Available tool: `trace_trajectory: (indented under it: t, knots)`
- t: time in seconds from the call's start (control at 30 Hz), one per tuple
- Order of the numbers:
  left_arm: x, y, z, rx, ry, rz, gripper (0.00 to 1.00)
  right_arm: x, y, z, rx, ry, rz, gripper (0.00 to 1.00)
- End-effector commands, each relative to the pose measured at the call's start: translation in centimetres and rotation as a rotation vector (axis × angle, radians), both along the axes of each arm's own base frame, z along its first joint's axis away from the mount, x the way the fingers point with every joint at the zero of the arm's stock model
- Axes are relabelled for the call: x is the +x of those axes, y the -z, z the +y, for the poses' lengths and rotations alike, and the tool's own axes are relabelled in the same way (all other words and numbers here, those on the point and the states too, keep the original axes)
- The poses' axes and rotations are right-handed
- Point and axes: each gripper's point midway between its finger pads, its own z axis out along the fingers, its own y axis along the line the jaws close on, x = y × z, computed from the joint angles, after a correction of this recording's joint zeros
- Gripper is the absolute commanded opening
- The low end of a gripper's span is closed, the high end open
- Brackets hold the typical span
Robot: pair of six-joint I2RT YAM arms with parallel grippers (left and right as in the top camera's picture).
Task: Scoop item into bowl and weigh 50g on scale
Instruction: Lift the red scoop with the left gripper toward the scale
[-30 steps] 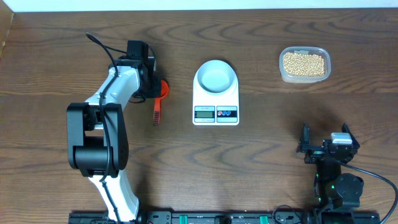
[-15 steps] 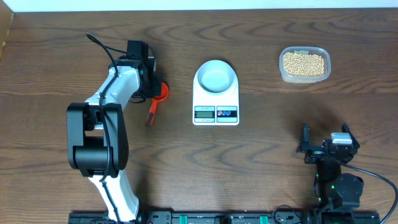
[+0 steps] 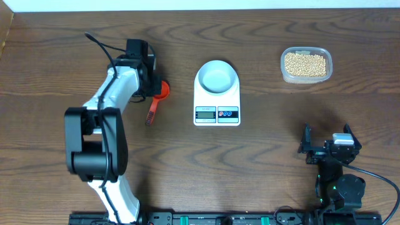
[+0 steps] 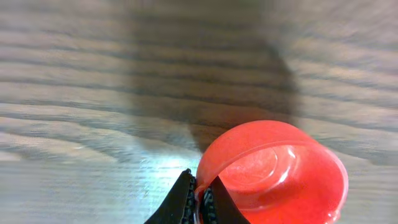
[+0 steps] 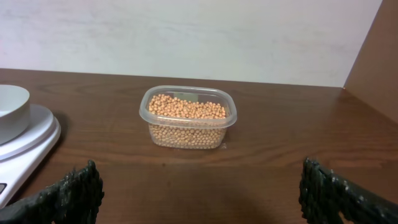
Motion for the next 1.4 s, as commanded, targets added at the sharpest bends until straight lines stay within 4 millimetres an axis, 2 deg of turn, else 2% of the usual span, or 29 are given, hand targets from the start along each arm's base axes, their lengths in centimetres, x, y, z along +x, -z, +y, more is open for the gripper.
trace_trajectory:
  t: [0.0, 0.17, 0.37, 0.53, 0.67, 0.87, 0.9, 0.97, 1.0, 1.17, 1.27, 1.37]
  knots:
    - [1.3, -5.2, 0.2, 0.008, -0.001, -0.133, 0.07, 0.0, 0.0, -0.1, -0.009, 0.003, -0.002, 0.99]
    - [1.3, -8.8, 0.2, 0.002, -0.006, -0.214, 0.07, 0.0, 0.0, -0.1, -0.009, 0.003, -0.002, 0.99]
    - [0.4, -12.2, 0.3, -0.024, -0.058, -0.27, 0.07, 0.0, 0.0, -0.1, -0.009, 0.003, -0.002, 0.99]
    - [-0.9, -14.4, 0.3, -0.073, -0.158, -0.292, 0.07, 0.0, -0.1, -0.1, -0.009, 0.003, -0.003, 0.99]
    - [-2.1, -15.6, 0.4, -0.152, -0.326, -0.285, 0.07, 0.0, 0.0, -0.1, -0.009, 0.003, -0.002, 0.99]
    - [-4.6, -15.7, 0.5, -0.309, -0.726, -0.198, 0.07, 0.0, 0.0, -0.1, -0.009, 0.003, -0.002, 0.99]
    - [-5.8, -15.2, 0.4, -0.346, -0.85, -0.143, 0.07, 0.0, 0.0, -0.1, -0.009, 0.003, -0.002, 0.99]
    - [-7.1, -14.6, -0.1, -0.382, -0.952, -0.067, 0.07, 0.0, 0.0, -0.1, -0.009, 0.003, -0.002, 0.99]
    - [-8.0, -14.3, -1.0, -0.423, -0.981, 0.0, 0.07, 0.0, 0.0, -0.1, -0.009, 0.003, -0.002, 0.99]
    - [-8.3, -14.7, -3.3, -0.532, -0.936, 0.083, 0.07, 0.0, 0.0, -0.1, -0.009, 0.003, -0.002, 0.99]
    - [-9.2, -15.0, -5.2, -0.619, -0.943, 0.178, 0.07, 0.0, 0.0, -0.1, -0.009, 0.003, -0.002, 0.99]
    - [-10.3, -14.9, -5.9, -0.648, -0.983, 0.255, 0.07, 0.0, 0.0, -0.1, -0.009, 0.003, -0.002, 0.99]
